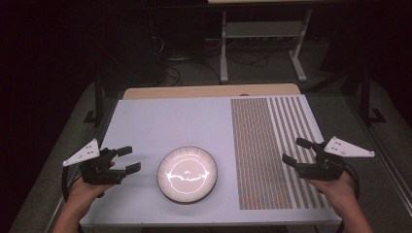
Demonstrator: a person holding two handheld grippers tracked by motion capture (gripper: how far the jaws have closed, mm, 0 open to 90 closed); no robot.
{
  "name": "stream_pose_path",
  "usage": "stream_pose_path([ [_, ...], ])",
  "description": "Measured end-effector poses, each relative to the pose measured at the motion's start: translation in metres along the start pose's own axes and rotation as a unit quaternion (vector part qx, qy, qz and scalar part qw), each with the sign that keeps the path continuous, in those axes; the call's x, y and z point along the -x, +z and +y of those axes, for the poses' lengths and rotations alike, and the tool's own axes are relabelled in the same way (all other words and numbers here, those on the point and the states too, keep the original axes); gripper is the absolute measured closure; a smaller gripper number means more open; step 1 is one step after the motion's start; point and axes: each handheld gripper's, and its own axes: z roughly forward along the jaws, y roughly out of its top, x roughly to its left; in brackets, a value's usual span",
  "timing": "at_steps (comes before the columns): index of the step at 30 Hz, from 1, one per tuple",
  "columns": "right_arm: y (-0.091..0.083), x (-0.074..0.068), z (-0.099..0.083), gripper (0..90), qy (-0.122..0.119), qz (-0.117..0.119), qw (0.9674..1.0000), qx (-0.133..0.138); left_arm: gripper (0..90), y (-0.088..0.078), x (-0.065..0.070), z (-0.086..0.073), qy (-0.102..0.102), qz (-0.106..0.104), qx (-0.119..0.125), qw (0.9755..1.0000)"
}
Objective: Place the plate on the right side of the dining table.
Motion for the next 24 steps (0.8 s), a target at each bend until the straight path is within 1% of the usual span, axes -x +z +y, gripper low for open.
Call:
stream_pose_path([
  [4, 0.0004, 0.0002, -0.0003, 15.4, 0.001, 0.002, 1.0000, -0.003, 23.4, 0.0008, 0.0000, -0.0002, 0.002, -0.001, -0.003, 1.0000],
  [9, 0.0007, 0.0004, -0.0003, 15.9, 0.003, 0.004, 1.0000, -0.003, 23.6, 0.0009, 0.0002, -0.0003, 0.001, -0.001, 0.000, 1.0000],
  [12, 0.0004, 0.0003, -0.0001, 16.3, 0.003, 0.003, 1.0000, -0.003, 24.2, 0.0009, 0.0009, -0.0003, 0.004, -0.002, 0.001, 1.0000],
  [18, -0.0002, 0.0006, 0.0001, 17.1, 0.005, 0.003, 1.0000, -0.003, 27.9, 0.0007, 0.0024, -0.0004, 0.009, -0.005, 0.005, 0.9999],
  [20, 0.0000, 0.0005, 0.0001, 17.1, 0.004, 0.004, 1.0000, -0.004, 29.4, 0.0005, 0.0031, -0.0002, 0.014, -0.006, 0.006, 0.9999],
  [24, -0.0001, 0.0006, 0.0002, 17.5, 0.005, 0.005, 1.0000, -0.004, 30.0, 0.0004, 0.0033, 0.0003, 0.011, -0.007, 0.005, 0.9999],
])
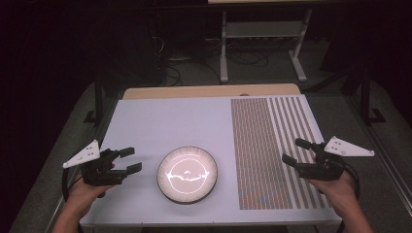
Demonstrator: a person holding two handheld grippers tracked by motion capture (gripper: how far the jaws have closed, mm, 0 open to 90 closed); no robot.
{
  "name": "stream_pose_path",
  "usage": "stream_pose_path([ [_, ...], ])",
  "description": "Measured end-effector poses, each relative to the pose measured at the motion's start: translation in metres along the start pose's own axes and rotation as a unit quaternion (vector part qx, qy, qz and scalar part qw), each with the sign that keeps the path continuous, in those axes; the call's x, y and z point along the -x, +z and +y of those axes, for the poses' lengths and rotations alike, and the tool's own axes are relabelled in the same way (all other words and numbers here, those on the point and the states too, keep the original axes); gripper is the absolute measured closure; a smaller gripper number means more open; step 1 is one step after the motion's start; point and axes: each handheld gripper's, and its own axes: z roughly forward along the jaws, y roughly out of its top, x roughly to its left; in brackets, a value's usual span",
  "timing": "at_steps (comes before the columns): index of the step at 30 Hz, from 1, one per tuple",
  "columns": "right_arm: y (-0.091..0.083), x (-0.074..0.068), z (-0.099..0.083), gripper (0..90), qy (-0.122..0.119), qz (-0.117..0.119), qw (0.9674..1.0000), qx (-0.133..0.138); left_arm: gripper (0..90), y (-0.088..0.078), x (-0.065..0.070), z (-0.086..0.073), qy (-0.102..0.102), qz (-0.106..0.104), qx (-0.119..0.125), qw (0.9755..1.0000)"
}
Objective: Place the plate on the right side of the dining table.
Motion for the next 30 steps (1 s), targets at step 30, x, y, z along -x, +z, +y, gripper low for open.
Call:
stream_pose_path([
  [30, -0.0004, -0.0022, 0.0018, 22.2, -0.002, 0.008, 1.0000, -0.005, 36.6, -0.0019, -0.0058, 0.0036, -0.027, 0.009, -0.007, 0.9996],
])
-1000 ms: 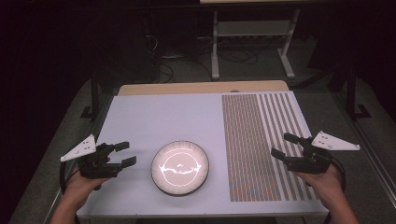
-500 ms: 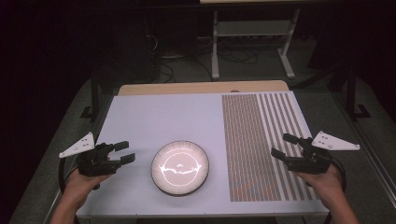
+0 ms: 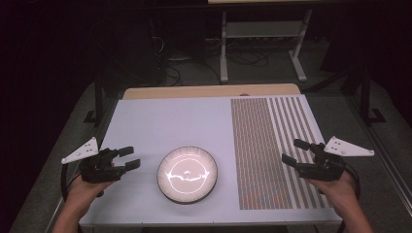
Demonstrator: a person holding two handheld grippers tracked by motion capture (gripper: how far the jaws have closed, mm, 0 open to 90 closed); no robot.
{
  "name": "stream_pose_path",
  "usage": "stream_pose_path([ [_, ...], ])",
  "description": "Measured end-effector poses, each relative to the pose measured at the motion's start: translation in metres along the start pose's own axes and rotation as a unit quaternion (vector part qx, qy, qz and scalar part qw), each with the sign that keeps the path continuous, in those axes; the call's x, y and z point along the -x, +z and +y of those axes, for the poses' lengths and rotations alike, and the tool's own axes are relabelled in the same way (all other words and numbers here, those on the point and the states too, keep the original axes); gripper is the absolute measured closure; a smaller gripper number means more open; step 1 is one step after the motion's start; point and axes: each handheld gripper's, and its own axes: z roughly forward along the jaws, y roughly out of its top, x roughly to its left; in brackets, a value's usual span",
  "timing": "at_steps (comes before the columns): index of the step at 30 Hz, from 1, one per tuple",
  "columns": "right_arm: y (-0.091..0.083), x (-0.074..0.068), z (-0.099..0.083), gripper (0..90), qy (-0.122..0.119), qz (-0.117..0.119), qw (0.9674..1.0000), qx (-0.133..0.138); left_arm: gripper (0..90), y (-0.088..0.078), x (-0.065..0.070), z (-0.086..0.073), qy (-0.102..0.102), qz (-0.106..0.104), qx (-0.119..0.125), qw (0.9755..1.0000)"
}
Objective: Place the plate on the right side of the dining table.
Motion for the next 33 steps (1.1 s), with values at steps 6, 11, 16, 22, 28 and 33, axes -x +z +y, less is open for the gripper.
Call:
stream_pose_path([
  [6, 0.004, -0.005, 0.005, 24.0, -0.004, 0.004, 0.9998, -0.017, 38.9, 0.002, 0.002, 0.003, -0.011, 0.005, -0.002, 0.9999],
  [11, 0.012, -0.012, 0.012, 25.7, -0.010, 0.012, 0.9992, -0.036, 41.2, 0.005, 0.007, 0.006, -0.007, 0.009, -0.014, 0.9998],
  [16, 0.025, -0.022, 0.017, 27.0, -0.012, 0.028, 0.9974, -0.065, 41.5, 0.009, 0.010, 0.008, -0.007, 0.010, -0.026, 0.9996],
  [22, 0.039, -0.033, 0.025, 30.8, -0.012, 0.046, 0.9950, -0.088, 40.6, 0.014, 0.014, 0.012, -0.014, 0.012, -0.043, 0.9989],
  [28, 0.049, -0.042, 0.034, 34.8, -0.018, 0.055, 0.9924, -0.109, 40.6, 0.021, 0.016, 0.014, -0.049, 0.003, -0.071, 0.9963],
  [33, 0.063, -0.053, 0.040, 36.6, -0.026, 0.069, 0.9891, -0.127, 41.1, 0.025, 0.019, 0.013, -0.049, -0.003, -0.079, 0.9957],
])
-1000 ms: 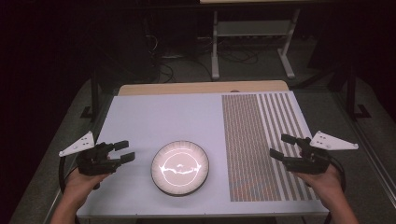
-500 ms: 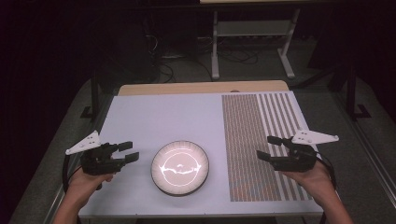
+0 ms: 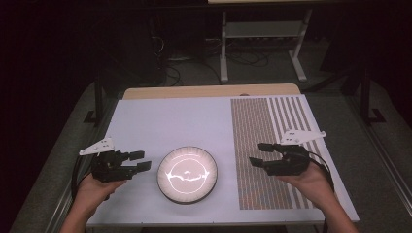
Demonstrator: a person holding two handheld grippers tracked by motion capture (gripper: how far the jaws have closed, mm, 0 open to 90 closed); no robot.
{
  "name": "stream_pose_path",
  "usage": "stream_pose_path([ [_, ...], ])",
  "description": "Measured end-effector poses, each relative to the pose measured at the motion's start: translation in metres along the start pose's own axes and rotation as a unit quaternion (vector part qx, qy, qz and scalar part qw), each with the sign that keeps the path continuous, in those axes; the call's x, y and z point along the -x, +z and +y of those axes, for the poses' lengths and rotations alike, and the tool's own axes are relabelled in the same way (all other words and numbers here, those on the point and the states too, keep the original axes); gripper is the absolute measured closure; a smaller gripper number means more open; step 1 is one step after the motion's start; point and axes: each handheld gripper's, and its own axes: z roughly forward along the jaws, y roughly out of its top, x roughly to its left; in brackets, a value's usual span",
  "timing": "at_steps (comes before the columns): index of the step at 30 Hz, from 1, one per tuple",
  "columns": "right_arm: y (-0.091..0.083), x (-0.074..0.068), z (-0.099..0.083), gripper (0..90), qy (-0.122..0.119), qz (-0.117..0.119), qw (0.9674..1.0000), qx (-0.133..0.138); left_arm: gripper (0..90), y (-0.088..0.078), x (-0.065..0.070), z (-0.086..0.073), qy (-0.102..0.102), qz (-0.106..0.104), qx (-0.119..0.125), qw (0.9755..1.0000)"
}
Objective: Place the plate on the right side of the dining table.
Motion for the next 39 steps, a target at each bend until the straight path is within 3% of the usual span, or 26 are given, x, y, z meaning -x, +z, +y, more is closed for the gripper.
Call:
stream_pose_path([
  [3, 0.008, -0.005, 0.005, 36.8, -0.004, 0.011, 0.9999, -0.009, 41.6, 0.001, 0.000, -0.001, -0.003, -0.005, -0.002, 1.0000],
  [8, 0.018, -0.012, 0.011, 37.5, -0.012, 0.026, 0.9992, -0.026, 41.2, 0.002, -0.001, 0.000, -0.028, -0.002, -0.003, 0.9996],
  [20, 0.042, -0.025, 0.017, 42.6, -0.029, 0.054, 0.9959, -0.066, 38.9, 0.007, 0.003, -0.002, -0.025, 0.000, -0.020, 0.9995],
  [25, 0.054, -0.030, 0.014, 43.0, -0.025, 0.059, 0.9950, -0.076, 41.1, 0.010, 0.004, -0.002, -0.028, -0.009, -0.027, 0.9992],
  [34, 0.067, -0.038, 0.012, 45.8, -0.030, 0.070, 0.9923, -0.098, 40.7, 0.010, 0.004, -0.002, -0.021, -0.008, -0.022, 0.9995],
  [36, 0.071, -0.042, 0.011, 48.9, -0.030, 0.074, 0.9913, -0.105, 41.9, 0.012, 0.004, -0.002, -0.029, -0.013, -0.027, 0.9991],
  [39, 0.076, -0.044, 0.010, 52.6, -0.030, 0.078, 0.9905, -0.109, 39.5, 0.013, 0.005, -0.002, -0.020, -0.009, -0.031, 0.9993],
])
